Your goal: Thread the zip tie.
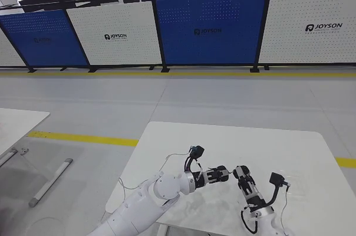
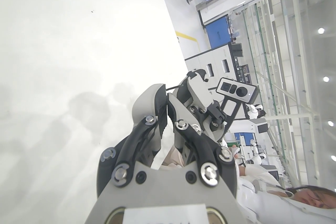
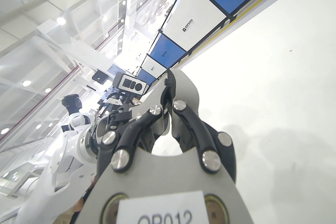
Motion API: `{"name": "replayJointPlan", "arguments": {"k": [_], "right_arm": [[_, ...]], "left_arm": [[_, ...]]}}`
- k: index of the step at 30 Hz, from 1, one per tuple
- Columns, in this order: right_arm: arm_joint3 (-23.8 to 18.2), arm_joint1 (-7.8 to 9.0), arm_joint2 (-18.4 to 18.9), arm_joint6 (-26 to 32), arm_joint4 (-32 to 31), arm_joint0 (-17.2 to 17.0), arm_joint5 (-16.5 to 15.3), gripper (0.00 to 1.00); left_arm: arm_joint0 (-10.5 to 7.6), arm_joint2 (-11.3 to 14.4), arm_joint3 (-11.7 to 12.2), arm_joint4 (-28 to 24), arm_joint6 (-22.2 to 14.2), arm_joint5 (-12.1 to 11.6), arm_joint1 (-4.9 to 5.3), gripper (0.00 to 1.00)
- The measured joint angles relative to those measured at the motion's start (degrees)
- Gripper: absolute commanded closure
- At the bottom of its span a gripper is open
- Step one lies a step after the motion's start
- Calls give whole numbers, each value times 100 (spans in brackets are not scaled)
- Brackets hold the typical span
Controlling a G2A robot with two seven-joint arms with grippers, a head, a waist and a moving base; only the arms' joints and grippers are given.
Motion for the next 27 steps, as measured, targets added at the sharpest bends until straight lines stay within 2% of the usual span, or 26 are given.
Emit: {"name": "replayJointPlan", "arguments": {"k": [1, 2, 4, 5, 9, 15, 20, 23, 27], "right_arm": [[3, 0, 1, 6, 5, 3, -3, 100], [6, -1, 2, 11, 8, 5, -4, 100], [6, -1, 10, 16, 7, 6, 4, 100], [3, -1, 13, 15, 2, 6, 15, 100], [-17, -2, 19, 8, -32, -3, 72, 100], [10, -4, 37, 8, -51, -3, 127, 100], [41, -8, 46, -2, -20, 2, 114, 100], [47, -11, 46, -12, -20, 3, 113, 100], [50, -15, 42, -29, -48, 5, 129, 100]], "left_arm": [[0, -4, -1, -2, -1, 4, 0, 92], [-1, -8, -3, -10, -4, 8, 0, 71], [-8, -17, -7, -39, -22, 25, -2, 54], [-11, -20, -9, -47, -25, 32, -2, 50], [-15, -49, 4, -98, -8, 34, -6, 53], [5, -115, 52, -109, 27, -9, 3, 68], [45, -167, 22, -25, 111, -15, 17, 74], [66, -186, 1, -44, 101, -33, 20, 83], [89, -222, -14, -59, 96, -78, 27, 87]]}}
